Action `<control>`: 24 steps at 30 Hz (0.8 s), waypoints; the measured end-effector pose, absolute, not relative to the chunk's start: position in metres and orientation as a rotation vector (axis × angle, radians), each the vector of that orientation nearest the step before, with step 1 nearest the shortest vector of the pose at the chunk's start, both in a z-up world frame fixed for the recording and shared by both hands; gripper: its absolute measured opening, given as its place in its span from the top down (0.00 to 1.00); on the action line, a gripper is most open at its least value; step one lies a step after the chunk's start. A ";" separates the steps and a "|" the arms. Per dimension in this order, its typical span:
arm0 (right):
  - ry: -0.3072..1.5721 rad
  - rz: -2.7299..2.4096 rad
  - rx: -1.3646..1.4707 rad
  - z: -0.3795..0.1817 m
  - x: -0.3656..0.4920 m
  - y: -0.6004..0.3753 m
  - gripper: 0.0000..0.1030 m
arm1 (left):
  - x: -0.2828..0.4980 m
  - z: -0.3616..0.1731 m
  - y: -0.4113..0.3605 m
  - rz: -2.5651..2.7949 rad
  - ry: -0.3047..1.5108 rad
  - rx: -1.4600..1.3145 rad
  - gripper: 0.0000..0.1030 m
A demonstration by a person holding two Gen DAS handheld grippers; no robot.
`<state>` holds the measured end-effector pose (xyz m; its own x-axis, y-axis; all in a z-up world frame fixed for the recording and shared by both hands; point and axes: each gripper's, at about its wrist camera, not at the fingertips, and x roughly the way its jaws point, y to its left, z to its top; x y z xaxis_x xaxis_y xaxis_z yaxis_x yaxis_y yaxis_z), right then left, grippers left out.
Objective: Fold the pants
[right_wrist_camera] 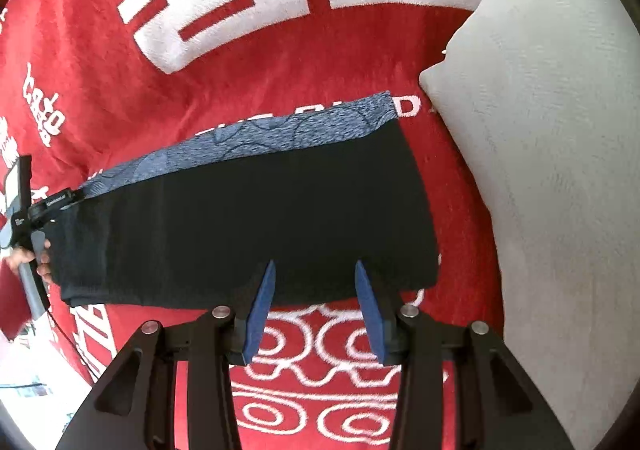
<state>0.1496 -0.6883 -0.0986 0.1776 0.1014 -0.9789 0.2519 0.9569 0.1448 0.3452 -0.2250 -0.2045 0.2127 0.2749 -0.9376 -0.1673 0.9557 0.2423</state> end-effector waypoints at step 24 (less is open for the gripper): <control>1.481 0.403 0.757 -0.192 0.158 -0.306 0.54 | 0.304 -0.226 -0.008 0.122 1.295 0.139 0.04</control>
<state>0.1582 -0.3062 -0.1915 0.0829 0.6699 -0.7378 0.2034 0.7134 0.6706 0.3037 -0.0082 -0.2261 0.2676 0.1675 -0.9489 -0.0121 0.9853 0.1705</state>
